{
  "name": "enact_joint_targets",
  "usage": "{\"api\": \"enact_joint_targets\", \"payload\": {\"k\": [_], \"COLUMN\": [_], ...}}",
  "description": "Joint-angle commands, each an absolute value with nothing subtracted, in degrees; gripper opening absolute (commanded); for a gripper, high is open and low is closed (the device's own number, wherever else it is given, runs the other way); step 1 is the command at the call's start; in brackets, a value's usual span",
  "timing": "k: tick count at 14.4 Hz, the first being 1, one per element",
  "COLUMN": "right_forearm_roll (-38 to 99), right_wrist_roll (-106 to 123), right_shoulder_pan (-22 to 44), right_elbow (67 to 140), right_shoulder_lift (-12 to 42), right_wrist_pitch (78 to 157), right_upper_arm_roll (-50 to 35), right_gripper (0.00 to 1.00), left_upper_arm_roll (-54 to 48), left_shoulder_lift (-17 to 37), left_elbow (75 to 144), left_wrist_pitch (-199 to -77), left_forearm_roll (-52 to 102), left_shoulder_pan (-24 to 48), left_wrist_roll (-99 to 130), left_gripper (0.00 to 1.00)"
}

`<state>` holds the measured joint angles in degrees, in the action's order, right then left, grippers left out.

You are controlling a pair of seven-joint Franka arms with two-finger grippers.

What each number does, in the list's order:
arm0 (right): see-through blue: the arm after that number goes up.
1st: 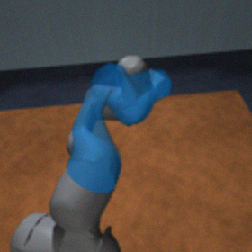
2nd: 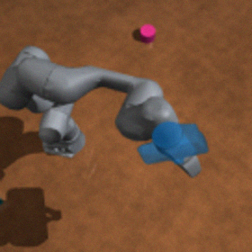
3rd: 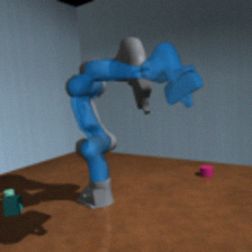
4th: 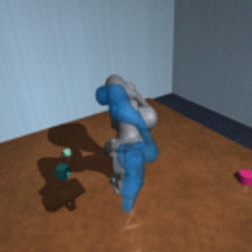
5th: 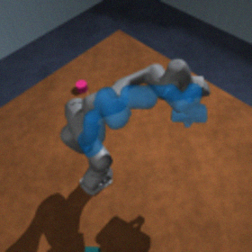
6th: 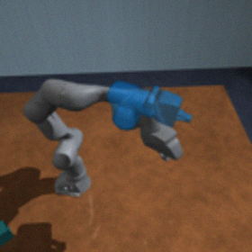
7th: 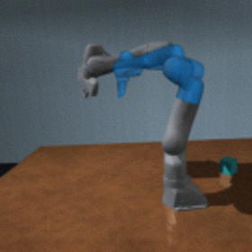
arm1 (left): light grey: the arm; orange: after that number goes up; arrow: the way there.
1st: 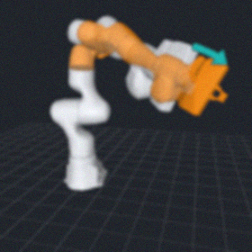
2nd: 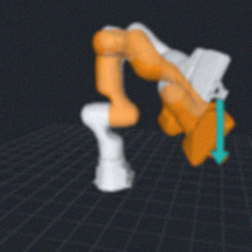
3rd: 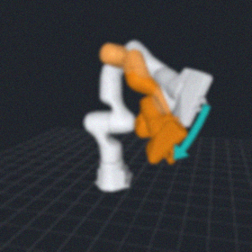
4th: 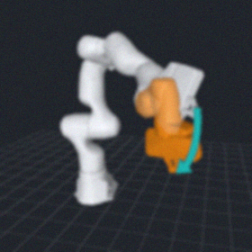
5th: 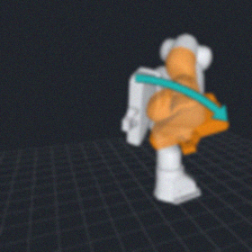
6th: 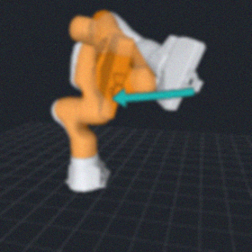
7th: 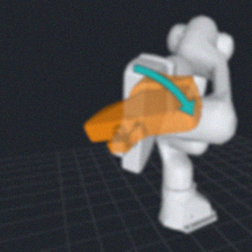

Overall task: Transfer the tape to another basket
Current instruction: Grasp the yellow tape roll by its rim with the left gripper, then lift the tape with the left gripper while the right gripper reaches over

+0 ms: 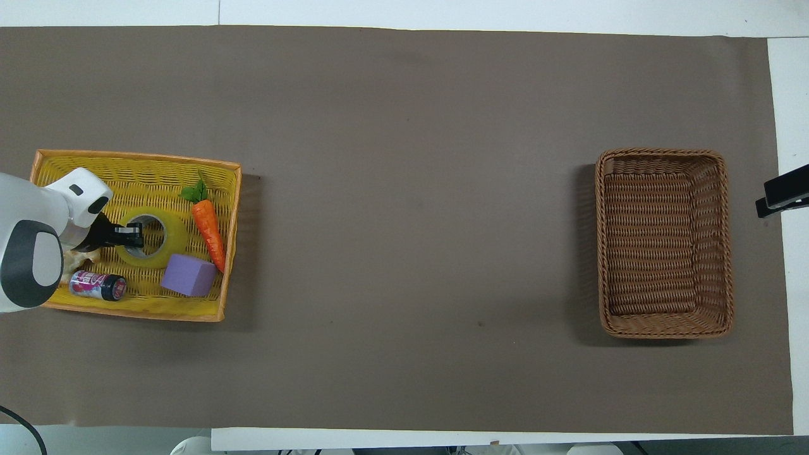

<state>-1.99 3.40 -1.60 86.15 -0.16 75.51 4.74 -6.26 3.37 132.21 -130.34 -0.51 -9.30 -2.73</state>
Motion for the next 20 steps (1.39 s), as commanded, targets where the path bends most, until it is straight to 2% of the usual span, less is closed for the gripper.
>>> {"api": "enact_joint_targets", "payload": {"k": [1, 4, 6, 12, 20], "right_forearm_roll": [-2.3, -2.3, -2.3, -2.3, -2.2], "right_wrist_roll": [4.1, 4.1, 4.1, 4.1, 5.1], "right_shoulder_pan": [-1.5, -1.5, -1.5, -1.5, -1.4], "right_elbow": [88.1, 88.1, 88.1, 88.1, 88.1], "right_shoulder_lift": [-1.6, -1.6, -1.6, -1.6, -1.8], "right_wrist_pitch": [76.7, 76.8, 76.8, 76.8, 76.6], "right_upper_arm_roll": [4.8, 4.8, 4.8, 4.8, 4.7], "right_gripper": [0.99, 0.99, 0.99, 0.99, 0.99], "left_upper_arm_roll": [-5.9, -6.0, -5.7, -5.9, -6.1], "left_shoulder_lift": [4.6, 7.4, 8.9, 9.6, 9.8], "left_elbow": [124.5, 109.8, 103.2, 100.5, 94.4], "left_wrist_pitch": [-123.1, -110.3, -106.2, -112.7, -113.0], "left_forearm_roll": [-0.4, 2.3, 8.1, 13.0, 15.3], "left_shoulder_pan": [-8.2, -4.2, 0.5, 17.0, 19.2], "left_wrist_roll": [-3.7, -2.6, 3.3, 23.5, 25.7], "left_gripper": [0.0, 0.0, 0.0, 0.0, 0.0]}}
